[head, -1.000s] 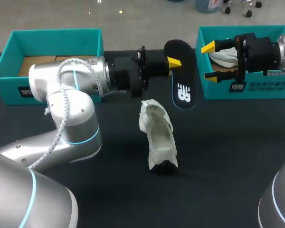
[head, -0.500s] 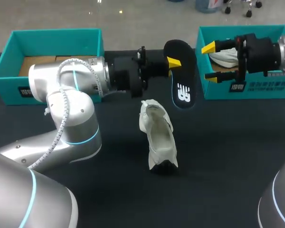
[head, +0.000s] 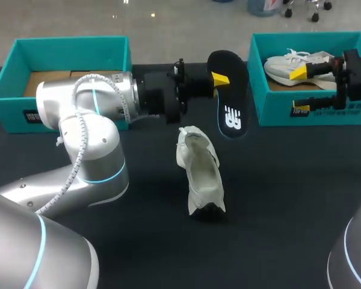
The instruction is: Take the shoe out of the shoebox, open the shoe tongue, remove and reinsert the insole, then place the shoe into the shoebox
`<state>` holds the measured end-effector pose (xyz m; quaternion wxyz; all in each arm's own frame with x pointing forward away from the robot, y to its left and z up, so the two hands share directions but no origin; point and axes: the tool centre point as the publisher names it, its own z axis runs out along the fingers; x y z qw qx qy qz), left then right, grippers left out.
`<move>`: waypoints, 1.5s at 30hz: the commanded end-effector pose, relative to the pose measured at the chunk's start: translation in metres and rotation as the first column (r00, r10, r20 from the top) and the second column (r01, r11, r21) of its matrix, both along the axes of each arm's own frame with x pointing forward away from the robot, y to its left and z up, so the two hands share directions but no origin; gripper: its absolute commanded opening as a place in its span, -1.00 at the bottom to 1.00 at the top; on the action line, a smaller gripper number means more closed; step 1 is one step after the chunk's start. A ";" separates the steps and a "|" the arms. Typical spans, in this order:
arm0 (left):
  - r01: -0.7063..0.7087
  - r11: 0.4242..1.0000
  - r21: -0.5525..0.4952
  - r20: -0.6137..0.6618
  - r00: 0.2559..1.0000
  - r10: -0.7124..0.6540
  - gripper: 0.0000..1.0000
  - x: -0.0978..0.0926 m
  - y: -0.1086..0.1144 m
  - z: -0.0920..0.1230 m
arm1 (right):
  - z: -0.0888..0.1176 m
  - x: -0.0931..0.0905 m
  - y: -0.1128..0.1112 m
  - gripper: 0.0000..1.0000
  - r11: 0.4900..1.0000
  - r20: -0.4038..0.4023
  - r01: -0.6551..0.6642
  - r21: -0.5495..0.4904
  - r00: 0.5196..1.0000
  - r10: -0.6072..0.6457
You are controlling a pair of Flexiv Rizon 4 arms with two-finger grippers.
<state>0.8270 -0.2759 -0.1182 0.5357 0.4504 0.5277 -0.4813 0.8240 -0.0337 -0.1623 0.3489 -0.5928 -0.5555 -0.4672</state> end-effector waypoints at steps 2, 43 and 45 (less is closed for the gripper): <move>-0.002 1.000 0.003 -0.001 1.000 0.002 -1.00 -0.001 -0.001 0.001 | 0.017 -0.027 -0.029 1.00 0.997 0.027 0.050 -0.053 0.998 -0.049; -0.002 1.000 0.003 -0.001 1.000 0.002 -1.00 -0.001 -0.001 0.001 | 0.013 -0.095 -0.062 1.00 0.946 0.009 0.123 -0.300 0.992 -0.126; -0.002 1.000 0.003 -0.001 1.000 0.002 -1.00 -0.001 -0.001 0.001 | 0.013 -0.095 -0.062 1.00 0.946 0.009 0.123 -0.300 0.992 -0.126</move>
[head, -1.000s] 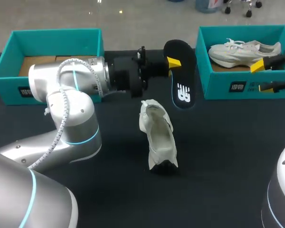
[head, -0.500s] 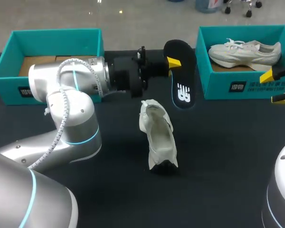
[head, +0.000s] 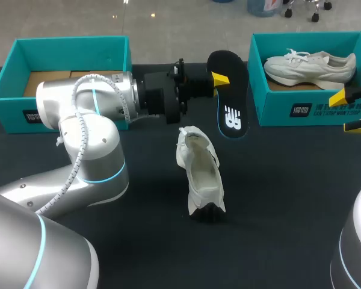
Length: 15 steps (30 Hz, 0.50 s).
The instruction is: Take the shoe out of the shoebox, open the shoe tongue, remove and reinsert the insole, then place the shoe into the shoebox
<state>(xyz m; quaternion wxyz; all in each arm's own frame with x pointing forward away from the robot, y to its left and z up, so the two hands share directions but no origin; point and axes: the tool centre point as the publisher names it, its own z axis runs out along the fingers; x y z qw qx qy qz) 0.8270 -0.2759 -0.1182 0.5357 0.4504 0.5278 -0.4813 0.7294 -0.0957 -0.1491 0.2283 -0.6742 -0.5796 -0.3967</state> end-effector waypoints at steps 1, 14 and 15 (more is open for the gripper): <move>-0.002 1.000 0.003 -0.001 1.000 0.002 -1.00 -0.001 -0.001 0.001 | 0.000 0.000 0.000 1.00 1.000 -0.002 0.001 -0.002 1.000 -0.001; 0.069 0.995 -0.076 -0.416 0.904 -0.094 -1.00 -0.050 0.006 0.002 | 0.000 0.000 0.000 1.00 1.000 -0.002 0.001 -0.002 1.000 -0.001; 0.080 0.994 -0.076 -0.460 0.882 -0.106 -1.00 -0.055 0.008 0.001 | 0.000 0.000 0.000 1.00 1.000 -0.002 0.001 -0.002 1.000 -0.001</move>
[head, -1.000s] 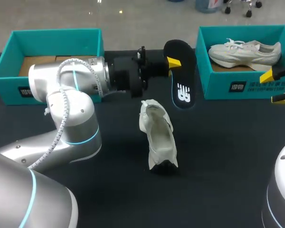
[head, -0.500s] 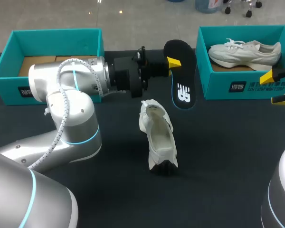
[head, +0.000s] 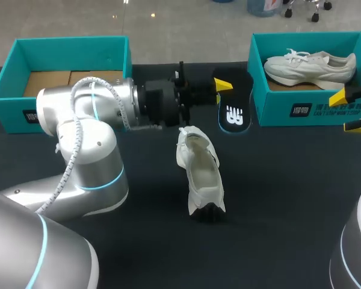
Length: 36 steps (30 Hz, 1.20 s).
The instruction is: Take the shoe out of the shoebox, open the shoe tongue, remove and reinsert the insole, then place the shoe into the shoebox
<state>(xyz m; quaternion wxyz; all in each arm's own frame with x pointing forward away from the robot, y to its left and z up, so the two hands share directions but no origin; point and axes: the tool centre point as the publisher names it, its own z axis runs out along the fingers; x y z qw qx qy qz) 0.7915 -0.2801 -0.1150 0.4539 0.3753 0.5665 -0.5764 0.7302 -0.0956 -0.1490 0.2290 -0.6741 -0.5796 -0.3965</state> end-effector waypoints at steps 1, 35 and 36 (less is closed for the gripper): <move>0.055 0.998 0.014 -0.233 0.971 -0.051 -1.00 -0.024 0.013 -0.003 | 0.000 -0.001 0.000 1.00 1.000 -0.001 0.002 -0.003 1.000 -0.002; 0.257 0.960 -0.111 -0.582 0.766 -0.272 -1.00 -0.091 0.032 -0.018 | 0.000 -0.001 0.000 1.00 1.000 -0.001 0.002 -0.003 1.000 -0.002; 0.257 0.960 -0.112 -0.583 0.765 -0.273 -1.00 -0.094 0.032 -0.020 | 0.000 -0.001 0.000 1.00 1.000 -0.001 0.002 -0.003 1.000 -0.002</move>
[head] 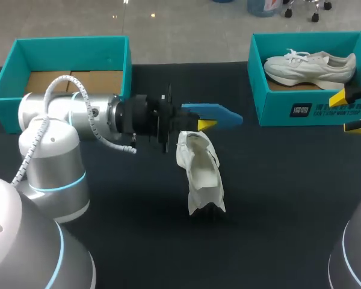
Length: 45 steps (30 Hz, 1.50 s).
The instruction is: Take the shoe out of the shoebox, open the shoe tongue, remove and reinsert the insole, then place the shoe into the shoebox
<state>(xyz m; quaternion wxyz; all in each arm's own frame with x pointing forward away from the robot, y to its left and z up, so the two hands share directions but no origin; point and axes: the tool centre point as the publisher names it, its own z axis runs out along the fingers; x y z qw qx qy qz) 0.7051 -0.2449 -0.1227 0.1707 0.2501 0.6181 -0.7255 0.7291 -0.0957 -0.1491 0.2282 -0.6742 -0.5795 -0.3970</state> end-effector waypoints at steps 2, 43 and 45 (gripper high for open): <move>-0.022 1.000 -0.005 0.021 1.000 0.022 -1.00 -0.011 -0.004 -0.018 | 0.000 0.000 0.000 1.00 1.000 -0.002 0.000 -0.002 1.000 -0.001; -0.131 0.989 0.069 -0.097 0.986 0.137 -1.00 -0.041 0.018 -0.090 | 0.000 0.000 0.000 1.00 1.000 -0.002 0.000 -0.002 1.000 -0.001; -0.131 0.989 0.069 -0.097 0.986 0.137 -1.00 -0.041 0.018 -0.090 | 0.000 0.000 0.000 1.00 1.000 -0.002 0.000 -0.002 1.000 -0.001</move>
